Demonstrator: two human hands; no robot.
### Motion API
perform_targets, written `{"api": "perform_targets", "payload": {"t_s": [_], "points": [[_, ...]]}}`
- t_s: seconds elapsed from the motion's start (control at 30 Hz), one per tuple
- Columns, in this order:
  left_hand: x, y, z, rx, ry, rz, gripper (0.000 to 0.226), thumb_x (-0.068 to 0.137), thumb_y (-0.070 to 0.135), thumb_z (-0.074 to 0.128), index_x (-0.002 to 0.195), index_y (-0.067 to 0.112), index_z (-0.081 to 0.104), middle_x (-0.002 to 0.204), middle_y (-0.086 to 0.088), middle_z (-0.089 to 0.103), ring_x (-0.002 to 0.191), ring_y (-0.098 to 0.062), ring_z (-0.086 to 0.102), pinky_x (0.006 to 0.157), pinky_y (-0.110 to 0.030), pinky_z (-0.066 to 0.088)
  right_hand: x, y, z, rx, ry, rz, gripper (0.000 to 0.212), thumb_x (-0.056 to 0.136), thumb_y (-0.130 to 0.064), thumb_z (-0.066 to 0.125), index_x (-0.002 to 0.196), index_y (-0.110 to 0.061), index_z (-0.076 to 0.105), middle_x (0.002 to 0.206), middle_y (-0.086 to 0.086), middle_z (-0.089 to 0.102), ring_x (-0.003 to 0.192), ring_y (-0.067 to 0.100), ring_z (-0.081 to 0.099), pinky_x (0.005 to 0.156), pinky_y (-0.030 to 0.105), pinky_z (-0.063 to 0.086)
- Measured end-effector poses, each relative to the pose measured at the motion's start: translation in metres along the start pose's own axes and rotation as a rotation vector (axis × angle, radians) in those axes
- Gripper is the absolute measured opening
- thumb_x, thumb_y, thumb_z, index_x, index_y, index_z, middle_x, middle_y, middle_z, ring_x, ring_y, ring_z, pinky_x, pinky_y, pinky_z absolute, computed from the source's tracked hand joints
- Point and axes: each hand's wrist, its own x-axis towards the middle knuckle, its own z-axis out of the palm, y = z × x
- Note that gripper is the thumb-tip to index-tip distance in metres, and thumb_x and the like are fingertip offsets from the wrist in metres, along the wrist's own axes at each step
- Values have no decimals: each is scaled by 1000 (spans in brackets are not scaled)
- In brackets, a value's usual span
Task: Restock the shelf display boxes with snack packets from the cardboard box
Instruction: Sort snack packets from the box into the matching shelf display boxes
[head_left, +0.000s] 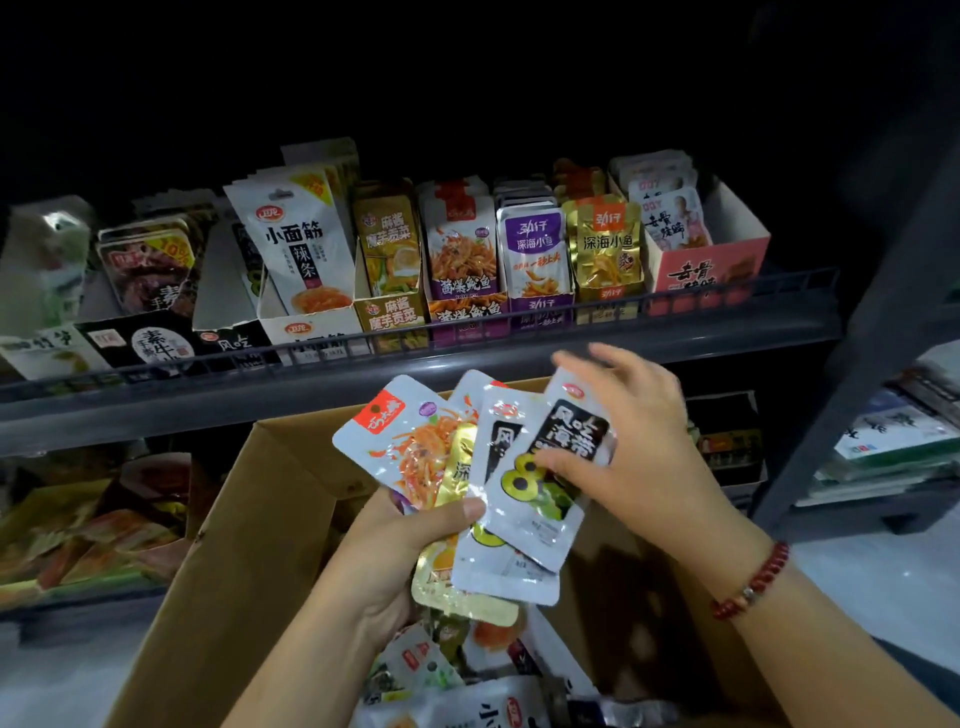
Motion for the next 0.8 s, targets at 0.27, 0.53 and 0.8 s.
{"api": "perform_targets", "payload": {"t_s": [0.27, 0.53, 0.8], "points": [[-3, 0, 9, -129, 8, 6, 66, 64, -2, 69, 127, 7, 55, 112, -19, 70, 96, -39, 69, 81, -50, 58, -1, 7, 11, 532, -99, 375, 40, 78, -29, 76, 111, -27, 52, 104, -8, 69, 94, 10, 66, 85, 41, 55], [-5, 1, 12, -234, -12, -64, 62, 65, -3, 65, 126, 3, 54, 106, -22, 71, 77, -34, 73, 59, -42, 61, -4, 6, 10, 665, -240, 376, 40, 82, -12, 72, 112, -29, 51, 102, -9, 71, 95, 9, 68, 89, 43, 54], [-10, 3, 15, -201, -16, 16, 55, 68, -1, 65, 121, 9, 57, 103, -18, 73, 82, -35, 73, 62, -44, 61, -12, -3, 13, 644, -359, 368, 40, 79, -16, 76, 109, -29, 54, 96, -11, 72, 88, 7, 69, 80, 32, 57]]}}
